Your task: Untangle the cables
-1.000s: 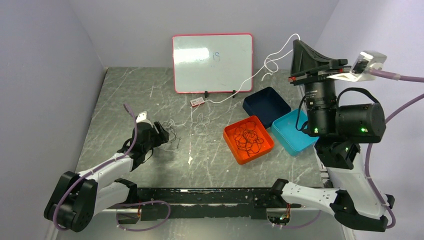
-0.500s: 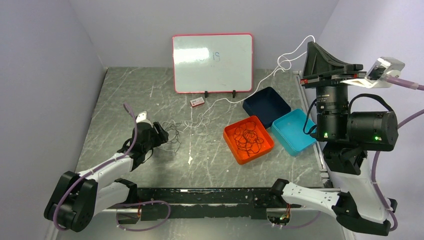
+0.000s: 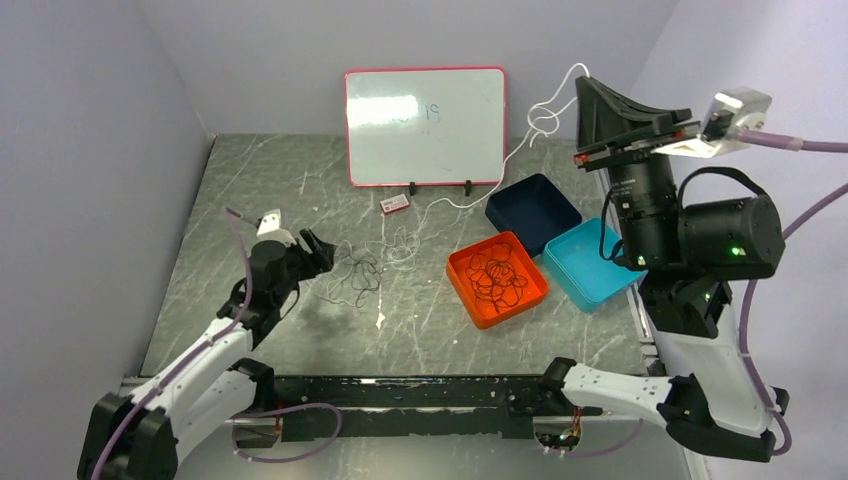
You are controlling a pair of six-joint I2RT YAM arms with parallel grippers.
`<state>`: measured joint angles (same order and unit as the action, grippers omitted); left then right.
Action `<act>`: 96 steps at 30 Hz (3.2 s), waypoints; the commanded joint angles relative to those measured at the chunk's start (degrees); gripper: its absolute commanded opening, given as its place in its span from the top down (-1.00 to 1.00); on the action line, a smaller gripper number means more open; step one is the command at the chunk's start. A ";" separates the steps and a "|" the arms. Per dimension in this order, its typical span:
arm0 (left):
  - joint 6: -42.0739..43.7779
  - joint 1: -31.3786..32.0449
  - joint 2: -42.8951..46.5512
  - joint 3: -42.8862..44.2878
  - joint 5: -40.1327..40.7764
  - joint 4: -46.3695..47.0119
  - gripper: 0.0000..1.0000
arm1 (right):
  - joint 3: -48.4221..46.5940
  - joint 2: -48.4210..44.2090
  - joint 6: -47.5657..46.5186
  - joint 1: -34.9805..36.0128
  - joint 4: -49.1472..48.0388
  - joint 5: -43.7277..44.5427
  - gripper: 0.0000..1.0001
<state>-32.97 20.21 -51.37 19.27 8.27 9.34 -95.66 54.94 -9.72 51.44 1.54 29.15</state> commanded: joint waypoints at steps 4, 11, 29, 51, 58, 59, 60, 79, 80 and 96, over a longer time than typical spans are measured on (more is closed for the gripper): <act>7.15 -0.55 10.33 7.65 -4.81 -2.90 -0.62 | -6.10 6.44 3.62 0.09 8.75 -11.76 1.00; 13.01 -0.59 13.08 20.53 -18.59 -2.93 -0.81 | -9.96 12.20 4.95 0.02 15.74 -21.92 1.00; 6.39 -0.52 0.01 23.68 -43.81 13.47 -0.86 | -5.37 16.10 13.72 0.04 5.16 -24.54 1.00; 7.46 6.87 -10.09 24.88 -44.88 22.79 -0.86 | -3.57 17.72 17.58 0.06 1.20 -27.25 1.00; 9.23 10.10 -15.35 25.62 -44.49 23.26 -0.73 | -3.46 17.76 17.68 0.00 1.31 -27.33 1.00; 9.50 10.44 -16.03 25.77 -44.40 22.88 -0.67 | -3.29 17.63 17.63 0.06 1.28 -27.17 1.00; 9.79 10.77 -16.68 26.02 -44.32 22.46 -0.61 | -3.04 17.44 17.69 0.05 1.25 -27.11 1.00; 18.95 11.21 -6.27 33.18 -26.17 2.20 0.86 | 9.11 8.33 16.22 0.00 2.51 -13.47 1.00; 20.26 11.18 -5.68 35.05 -24.32 0.42 0.86 | 10.27 7.41 16.33 0.04 2.91 -12.07 1.00; 27.29 10.06 -17.79 69.13 -17.64 -14.88 0.86 | 30.00 -1.35 23.67 0.06 5.43 -10.80 1.00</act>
<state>-7.42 30.57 -67.88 84.05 -12.67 -1.28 -69.04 54.87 11.31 51.44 6.87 19.70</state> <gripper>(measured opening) 0.077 0.020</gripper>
